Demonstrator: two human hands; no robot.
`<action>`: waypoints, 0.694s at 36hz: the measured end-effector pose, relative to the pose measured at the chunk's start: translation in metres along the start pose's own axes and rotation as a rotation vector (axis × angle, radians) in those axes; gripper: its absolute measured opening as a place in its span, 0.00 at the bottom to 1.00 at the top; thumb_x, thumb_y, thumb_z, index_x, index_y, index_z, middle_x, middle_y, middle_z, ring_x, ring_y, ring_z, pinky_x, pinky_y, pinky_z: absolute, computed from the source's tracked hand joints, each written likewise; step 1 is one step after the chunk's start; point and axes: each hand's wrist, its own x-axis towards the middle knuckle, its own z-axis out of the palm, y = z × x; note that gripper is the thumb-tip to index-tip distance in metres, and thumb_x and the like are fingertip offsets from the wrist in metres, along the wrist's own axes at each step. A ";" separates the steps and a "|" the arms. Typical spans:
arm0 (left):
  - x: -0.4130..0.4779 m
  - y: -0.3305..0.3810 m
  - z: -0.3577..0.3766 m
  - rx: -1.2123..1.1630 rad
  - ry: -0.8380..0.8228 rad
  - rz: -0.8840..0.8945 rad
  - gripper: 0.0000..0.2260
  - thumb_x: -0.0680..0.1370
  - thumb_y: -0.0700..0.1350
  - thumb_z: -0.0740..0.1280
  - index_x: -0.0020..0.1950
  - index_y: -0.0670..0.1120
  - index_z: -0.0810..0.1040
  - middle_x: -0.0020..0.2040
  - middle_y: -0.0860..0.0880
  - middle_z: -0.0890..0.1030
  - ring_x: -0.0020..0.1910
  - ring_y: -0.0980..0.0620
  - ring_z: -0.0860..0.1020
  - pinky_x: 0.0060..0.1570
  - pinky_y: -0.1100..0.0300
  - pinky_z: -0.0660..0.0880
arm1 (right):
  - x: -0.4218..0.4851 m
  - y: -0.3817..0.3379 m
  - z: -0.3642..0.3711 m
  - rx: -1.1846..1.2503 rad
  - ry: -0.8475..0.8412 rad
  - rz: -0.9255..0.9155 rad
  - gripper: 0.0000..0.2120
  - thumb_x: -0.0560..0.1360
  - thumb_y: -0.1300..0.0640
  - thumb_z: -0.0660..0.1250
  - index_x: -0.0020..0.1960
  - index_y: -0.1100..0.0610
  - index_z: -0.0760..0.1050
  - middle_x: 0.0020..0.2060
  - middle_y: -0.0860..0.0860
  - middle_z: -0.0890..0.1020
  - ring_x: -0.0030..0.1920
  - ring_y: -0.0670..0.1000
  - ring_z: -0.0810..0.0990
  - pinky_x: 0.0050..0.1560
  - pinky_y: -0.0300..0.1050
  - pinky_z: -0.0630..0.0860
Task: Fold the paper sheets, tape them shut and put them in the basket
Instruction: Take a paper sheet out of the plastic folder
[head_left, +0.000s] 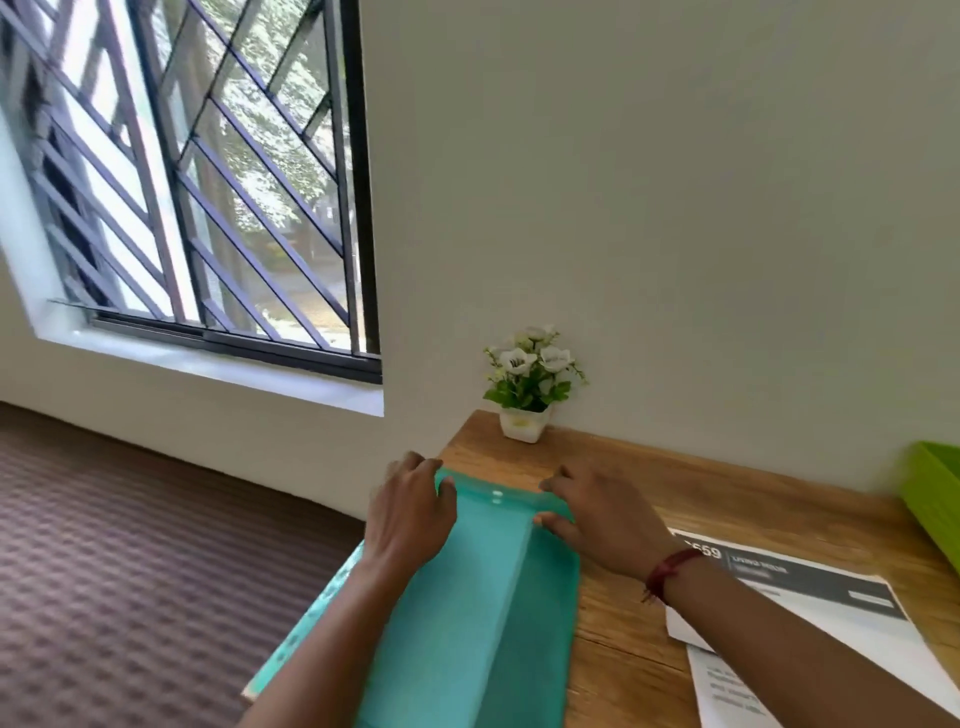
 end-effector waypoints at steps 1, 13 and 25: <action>-0.002 -0.003 0.003 -0.001 0.005 -0.017 0.16 0.79 0.49 0.63 0.62 0.43 0.80 0.56 0.45 0.79 0.55 0.42 0.78 0.54 0.48 0.76 | 0.003 -0.001 0.003 -0.013 0.002 0.006 0.21 0.77 0.39 0.62 0.65 0.50 0.75 0.54 0.48 0.76 0.56 0.50 0.73 0.52 0.45 0.71; -0.004 -0.015 0.006 0.123 0.000 -0.311 0.18 0.79 0.55 0.57 0.52 0.43 0.79 0.53 0.43 0.80 0.52 0.40 0.79 0.51 0.49 0.72 | 0.023 0.004 0.024 -0.138 0.062 0.044 0.12 0.79 0.47 0.60 0.50 0.50 0.80 0.44 0.46 0.79 0.46 0.49 0.75 0.40 0.43 0.69; -0.003 -0.012 0.007 0.213 0.062 -0.312 0.17 0.78 0.52 0.56 0.44 0.44 0.80 0.48 0.43 0.83 0.46 0.40 0.80 0.49 0.51 0.70 | 0.054 0.000 0.034 0.283 0.016 0.296 0.06 0.78 0.57 0.61 0.52 0.48 0.71 0.42 0.48 0.79 0.40 0.48 0.74 0.42 0.47 0.73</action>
